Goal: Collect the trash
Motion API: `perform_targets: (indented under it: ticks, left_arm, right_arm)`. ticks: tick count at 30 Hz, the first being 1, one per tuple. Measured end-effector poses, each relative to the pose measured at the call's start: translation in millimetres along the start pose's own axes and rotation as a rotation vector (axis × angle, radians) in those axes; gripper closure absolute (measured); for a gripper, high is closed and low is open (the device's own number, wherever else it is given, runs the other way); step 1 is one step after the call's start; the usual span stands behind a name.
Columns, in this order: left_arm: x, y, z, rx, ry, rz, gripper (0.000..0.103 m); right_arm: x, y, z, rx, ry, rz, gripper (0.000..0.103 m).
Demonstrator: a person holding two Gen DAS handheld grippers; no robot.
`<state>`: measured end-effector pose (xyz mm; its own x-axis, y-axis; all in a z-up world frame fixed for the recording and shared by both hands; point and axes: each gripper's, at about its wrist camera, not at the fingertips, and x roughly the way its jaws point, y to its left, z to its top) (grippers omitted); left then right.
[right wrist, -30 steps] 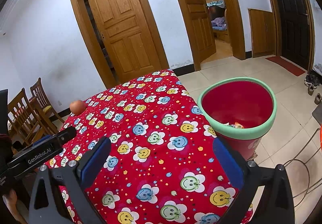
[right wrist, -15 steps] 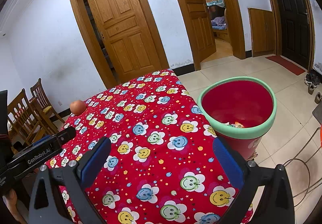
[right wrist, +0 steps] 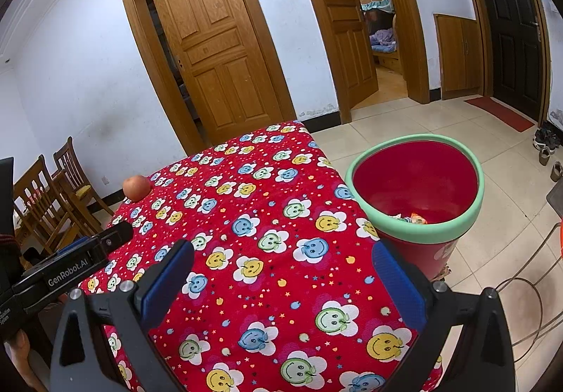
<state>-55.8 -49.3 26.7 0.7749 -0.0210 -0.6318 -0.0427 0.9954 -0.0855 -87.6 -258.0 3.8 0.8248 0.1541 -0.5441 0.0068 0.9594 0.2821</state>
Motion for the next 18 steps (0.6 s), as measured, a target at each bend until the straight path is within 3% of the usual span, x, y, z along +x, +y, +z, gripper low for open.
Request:
perform_targets:
  ticks: [18]
  left_arm:
    - [-0.6, -0.8, -0.3, 0.000, 0.000, -0.001, 0.014]
  right_arm:
    - [0.6, -0.2, -0.1, 0.003, 0.001, 0.003, 0.000]
